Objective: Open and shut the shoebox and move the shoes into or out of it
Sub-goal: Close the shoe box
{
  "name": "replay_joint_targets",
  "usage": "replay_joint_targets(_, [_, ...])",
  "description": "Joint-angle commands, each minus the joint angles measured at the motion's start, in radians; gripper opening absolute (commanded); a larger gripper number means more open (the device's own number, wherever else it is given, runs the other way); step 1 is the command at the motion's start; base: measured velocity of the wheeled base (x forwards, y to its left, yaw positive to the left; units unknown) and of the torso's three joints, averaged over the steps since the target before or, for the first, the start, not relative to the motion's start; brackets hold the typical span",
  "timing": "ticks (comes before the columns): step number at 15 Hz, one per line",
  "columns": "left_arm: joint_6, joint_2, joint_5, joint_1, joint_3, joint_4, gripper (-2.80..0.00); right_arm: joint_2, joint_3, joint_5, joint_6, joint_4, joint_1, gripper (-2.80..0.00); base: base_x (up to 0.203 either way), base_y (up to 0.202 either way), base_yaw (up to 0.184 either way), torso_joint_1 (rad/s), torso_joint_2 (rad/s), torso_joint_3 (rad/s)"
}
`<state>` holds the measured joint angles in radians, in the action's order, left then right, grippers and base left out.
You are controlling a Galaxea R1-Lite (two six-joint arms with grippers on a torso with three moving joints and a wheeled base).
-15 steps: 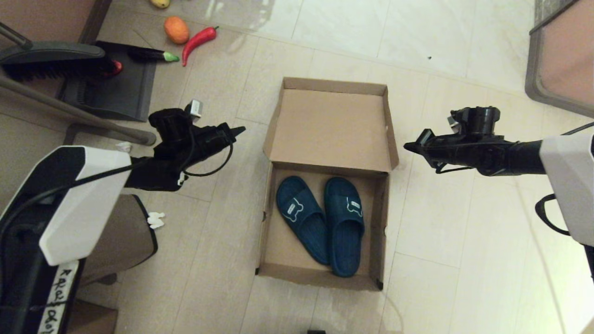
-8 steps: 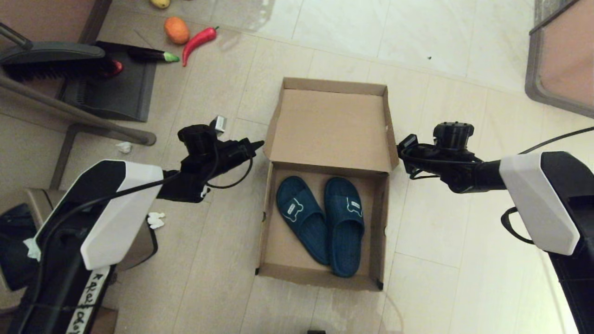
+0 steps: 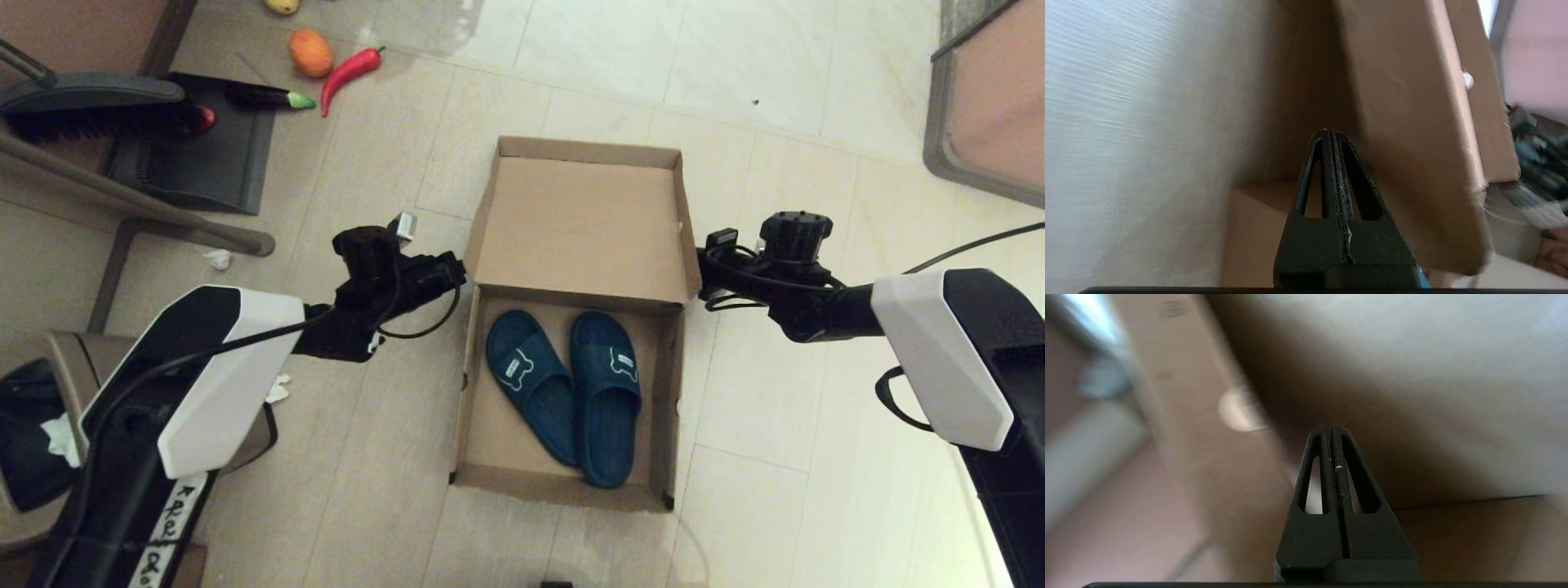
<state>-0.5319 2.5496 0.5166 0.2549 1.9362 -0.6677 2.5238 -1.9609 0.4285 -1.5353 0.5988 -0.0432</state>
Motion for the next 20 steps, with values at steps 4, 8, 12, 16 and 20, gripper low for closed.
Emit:
replay_joint_targets(4, [-0.016,0.0,0.003,0.038,0.0,0.002,-2.8,0.001,0.0,0.046,-0.092,0.034,0.0,-2.8,0.0,0.0,0.0,0.0,0.0,0.0])
replay_joint_targets(8, [-0.016,-0.002,0.003,0.05,0.0,0.002,-2.8,0.001,0.0,0.111,-0.202,0.105,0.005,-2.8,0.0,0.0,0.0,0.0,0.0,0.0])
replay_joint_targets(12, [-0.016,-0.011,0.003,0.052,0.0,0.002,-2.8,0.001,0.002,0.212,-0.287,0.151,0.02,-2.8,0.0,0.0,0.0,0.0,0.0,0.0])
replay_joint_targets(16, [-0.016,-0.011,0.002,0.052,0.0,0.0,-2.8,0.003,0.005,0.348,-0.3,0.221,0.055,-2.8,0.0,0.0,0.0,0.0,0.0,0.0])
replay_joint_targets(20, [-0.016,-0.014,0.002,0.063,0.0,0.0,-2.8,0.004,0.007,0.497,-0.3,0.31,0.095,-2.8,0.0,0.0,0.0,0.0,0.0,0.0])
